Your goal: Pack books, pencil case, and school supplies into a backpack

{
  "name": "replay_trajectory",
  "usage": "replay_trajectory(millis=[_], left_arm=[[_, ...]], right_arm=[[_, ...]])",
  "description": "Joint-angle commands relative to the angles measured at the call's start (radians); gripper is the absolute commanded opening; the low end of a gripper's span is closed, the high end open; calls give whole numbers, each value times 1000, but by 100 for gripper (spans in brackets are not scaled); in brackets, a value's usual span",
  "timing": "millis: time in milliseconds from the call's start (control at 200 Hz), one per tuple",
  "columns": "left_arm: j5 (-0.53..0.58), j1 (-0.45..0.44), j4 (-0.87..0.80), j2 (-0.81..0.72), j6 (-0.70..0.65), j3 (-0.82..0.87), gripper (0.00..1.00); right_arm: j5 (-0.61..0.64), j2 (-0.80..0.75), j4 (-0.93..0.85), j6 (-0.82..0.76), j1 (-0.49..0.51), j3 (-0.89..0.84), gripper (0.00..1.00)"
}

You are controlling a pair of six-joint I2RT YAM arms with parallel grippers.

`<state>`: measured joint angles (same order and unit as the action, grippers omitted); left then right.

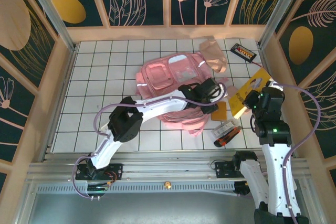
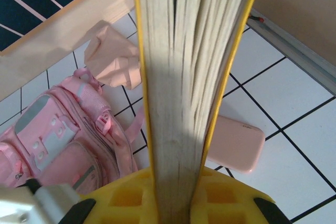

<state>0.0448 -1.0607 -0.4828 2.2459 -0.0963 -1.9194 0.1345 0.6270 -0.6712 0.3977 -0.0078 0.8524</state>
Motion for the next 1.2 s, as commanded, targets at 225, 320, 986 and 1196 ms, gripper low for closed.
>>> replay_trajectory(millis=[225, 320, 986, 1196], left_arm=[[6, -4, -183, 125, 32, -183, 51], [-4, -8, -216, 159, 36, -223, 52], [81, -10, -507, 357, 102, -655, 0], [139, -10, -527, 294, 126, -688, 0]], right_arm=[[2, -24, 76, -18, -8, -18, 0], [-1, -23, 79, -21, -8, -18, 0], [-31, -38, 90, -28, -8, -30, 0], [-113, -37, 85, 11, -11, -44, 0]])
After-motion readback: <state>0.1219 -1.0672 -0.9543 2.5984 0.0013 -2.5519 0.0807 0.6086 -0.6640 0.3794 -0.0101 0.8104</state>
